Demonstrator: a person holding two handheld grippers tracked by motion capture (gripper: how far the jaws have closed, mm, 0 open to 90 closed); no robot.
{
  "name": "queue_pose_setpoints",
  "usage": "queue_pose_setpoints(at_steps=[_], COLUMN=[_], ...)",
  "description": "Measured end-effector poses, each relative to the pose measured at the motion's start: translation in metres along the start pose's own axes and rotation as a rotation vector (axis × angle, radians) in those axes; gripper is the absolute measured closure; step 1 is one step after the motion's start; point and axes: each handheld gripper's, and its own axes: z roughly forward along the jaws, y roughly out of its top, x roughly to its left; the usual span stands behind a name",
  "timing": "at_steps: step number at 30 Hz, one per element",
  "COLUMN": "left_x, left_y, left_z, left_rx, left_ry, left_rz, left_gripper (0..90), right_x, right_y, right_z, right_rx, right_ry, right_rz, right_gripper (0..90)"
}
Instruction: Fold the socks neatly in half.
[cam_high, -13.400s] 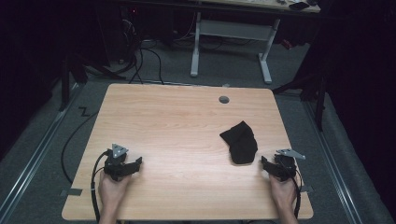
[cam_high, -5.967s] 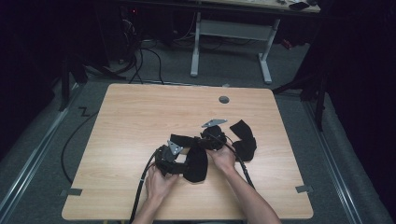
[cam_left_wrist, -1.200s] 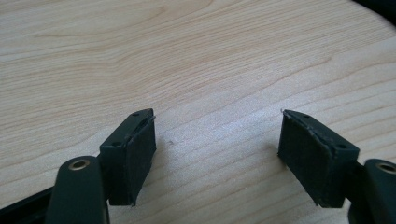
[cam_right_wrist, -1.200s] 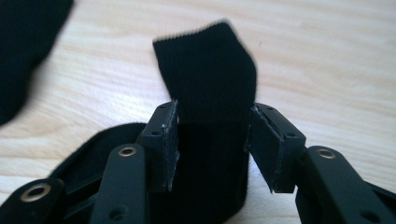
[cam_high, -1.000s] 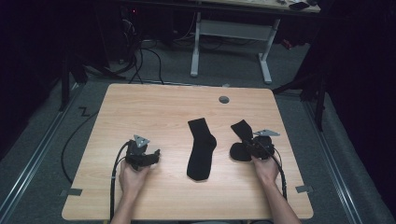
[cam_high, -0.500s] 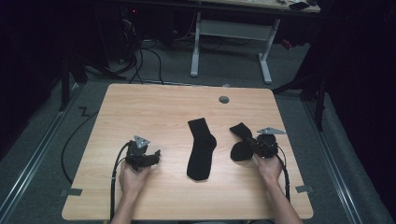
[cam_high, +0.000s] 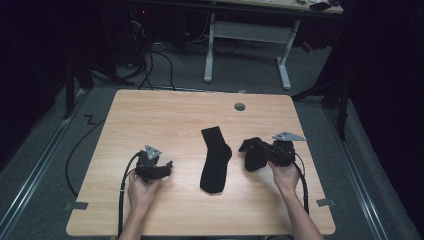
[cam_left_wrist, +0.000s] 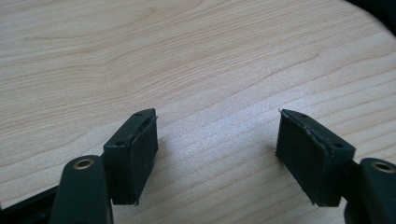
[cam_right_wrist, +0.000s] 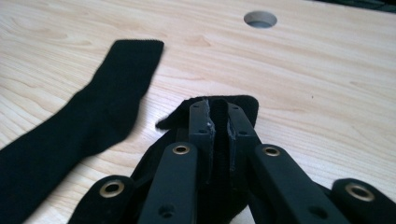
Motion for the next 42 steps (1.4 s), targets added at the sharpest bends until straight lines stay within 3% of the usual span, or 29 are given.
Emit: queue_pose_setpoints(at_steps=[10, 21, 28, 38, 42], left_x=[0.000, 0.000, 0.000, 0.000, 0.000], left_y=[0.000, 0.000, 0.000, 0.000, 0.000], left_z=[0.000, 0.000, 0.000, 0.000, 0.001], left_rx=[0.000, 0.000, 0.002, 0.003, 0.002], left_ry=[-0.003, 0.001, 0.004, 0.010, 0.012], left_rz=[0.001, -0.002, -0.005, -0.010, -0.012], left_gripper=[28.9, 28.8, 28.5, 28.1, 28.1], right_x=[0.012, 0.035, 0.054, 0.076, 0.078], right_y=[0.020, 0.043, 0.058, 0.077, 0.076], right_z=[-0.011, -0.004, 0.020, 0.060, 0.079], right_rx=[-0.036, -0.044, -0.012, 0.014, 0.032], right_ry=[0.026, 0.060, 0.072, 0.059, 0.062], right_rz=[-0.045, -0.097, -0.121, -0.117, -0.093], right_gripper=[83.6, 83.6, 83.6, 83.6, 83.2])
